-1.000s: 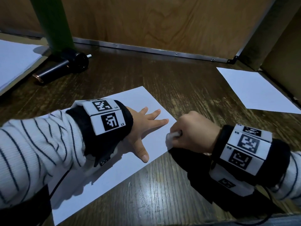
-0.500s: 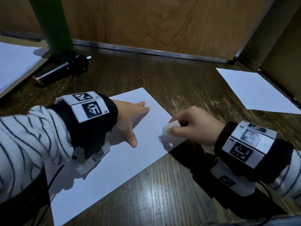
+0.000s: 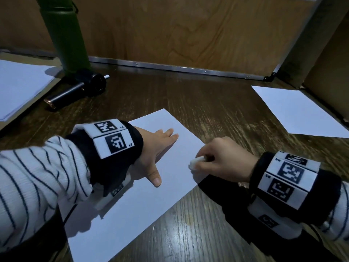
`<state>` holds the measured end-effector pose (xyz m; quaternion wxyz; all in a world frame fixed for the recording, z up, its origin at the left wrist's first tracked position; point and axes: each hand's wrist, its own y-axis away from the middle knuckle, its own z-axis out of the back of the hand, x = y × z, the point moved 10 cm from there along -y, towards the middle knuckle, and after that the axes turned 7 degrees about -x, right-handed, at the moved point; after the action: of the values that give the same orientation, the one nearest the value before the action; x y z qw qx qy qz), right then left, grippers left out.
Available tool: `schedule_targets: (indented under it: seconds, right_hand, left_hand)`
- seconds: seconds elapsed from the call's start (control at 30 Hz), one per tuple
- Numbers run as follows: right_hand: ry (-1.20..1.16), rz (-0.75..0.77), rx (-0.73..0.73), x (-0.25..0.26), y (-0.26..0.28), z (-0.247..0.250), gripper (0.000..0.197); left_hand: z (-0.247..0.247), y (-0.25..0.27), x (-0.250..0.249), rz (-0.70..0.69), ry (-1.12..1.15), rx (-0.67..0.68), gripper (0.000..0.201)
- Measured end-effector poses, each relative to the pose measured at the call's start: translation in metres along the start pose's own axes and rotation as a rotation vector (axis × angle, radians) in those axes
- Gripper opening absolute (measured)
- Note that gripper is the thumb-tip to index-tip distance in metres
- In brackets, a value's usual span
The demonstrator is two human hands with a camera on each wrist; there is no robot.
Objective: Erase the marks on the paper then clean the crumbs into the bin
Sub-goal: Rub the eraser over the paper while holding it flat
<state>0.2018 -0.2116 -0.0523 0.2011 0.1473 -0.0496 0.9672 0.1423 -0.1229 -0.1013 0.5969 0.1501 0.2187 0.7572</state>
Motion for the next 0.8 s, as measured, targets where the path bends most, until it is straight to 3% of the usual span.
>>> schedule_targets:
  seconds: [0.13,0.3,0.43,0.53,0.67,0.73,0.8]
  right_hand:
    - [0.114,-0.186,-0.134,-0.036,-0.008,0.018,0.033]
    - [0.023,-0.009,-0.001,0.0,0.0,-0.001,0.032]
    - [0.073,-0.243,-0.087,-0.036,-0.006,0.014,0.031]
    - [-0.04,-0.255,-0.108,-0.038,-0.008,0.017,0.037]
    - [-0.267,-0.319,-0.061,-0.041,-0.009,0.005,0.029]
    - [-0.255,-0.309,0.003,-0.036,-0.008,-0.002,0.029]
    - [-0.219,-0.281,0.037,-0.031,-0.006,-0.003,0.029]
  left_hand:
    - [0.0,0.001,0.0,0.006,0.0,0.005,0.138]
    - [-0.001,-0.002,0.001,0.016,-0.022,-0.001,0.139]
    - [-0.002,-0.001,0.0,0.009,0.002,0.001,0.137]
    - [0.008,0.003,0.004,0.015,0.082,-0.044,0.118]
    - [0.054,0.008,0.047,0.191,0.156,-0.358,0.073]
    - [0.058,0.012,0.072,0.32,0.147,-0.381,0.069]
    - [0.048,0.017,0.083,0.393,0.154,-0.304,0.076]
